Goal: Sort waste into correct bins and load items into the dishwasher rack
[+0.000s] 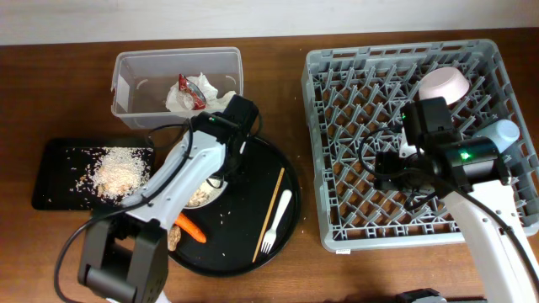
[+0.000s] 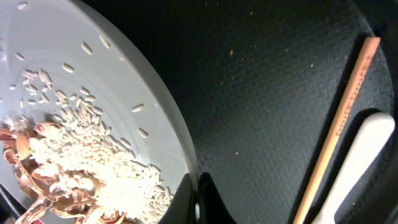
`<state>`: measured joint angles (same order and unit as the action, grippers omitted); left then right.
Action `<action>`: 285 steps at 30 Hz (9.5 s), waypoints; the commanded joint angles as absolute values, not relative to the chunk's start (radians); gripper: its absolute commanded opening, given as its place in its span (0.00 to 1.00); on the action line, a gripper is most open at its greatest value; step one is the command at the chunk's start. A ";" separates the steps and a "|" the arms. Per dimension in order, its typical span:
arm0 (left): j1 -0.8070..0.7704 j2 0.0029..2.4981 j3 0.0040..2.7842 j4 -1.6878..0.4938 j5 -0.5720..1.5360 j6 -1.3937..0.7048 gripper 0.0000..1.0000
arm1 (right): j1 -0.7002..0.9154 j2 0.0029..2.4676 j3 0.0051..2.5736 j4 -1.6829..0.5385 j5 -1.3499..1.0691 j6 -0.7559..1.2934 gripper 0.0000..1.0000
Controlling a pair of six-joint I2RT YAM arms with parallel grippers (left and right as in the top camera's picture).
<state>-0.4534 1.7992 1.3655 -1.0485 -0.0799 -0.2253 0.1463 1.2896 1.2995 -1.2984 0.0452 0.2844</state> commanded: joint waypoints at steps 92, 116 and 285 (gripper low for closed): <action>-0.539 1.802 1.538 -1.224 0.343 0.093 0.00 | 0.143 1.283 1.313 -1.344 0.065 0.286 0.71; -0.115 1.757 1.475 -1.398 -0.022 -0.464 0.87 | 0.143 1.283 1.313 -1.374 0.065 0.286 0.73; -0.023 1.744 1.441 -1.343 -0.015 -0.163 0.77 | 0.642 1.973 1.313 -0.714 -0.075 0.436 0.33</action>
<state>-0.0223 1.7725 1.4391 -1.3437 -0.0082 -0.1638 0.6376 1.9614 1.2999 -0.7166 -0.0898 0.4370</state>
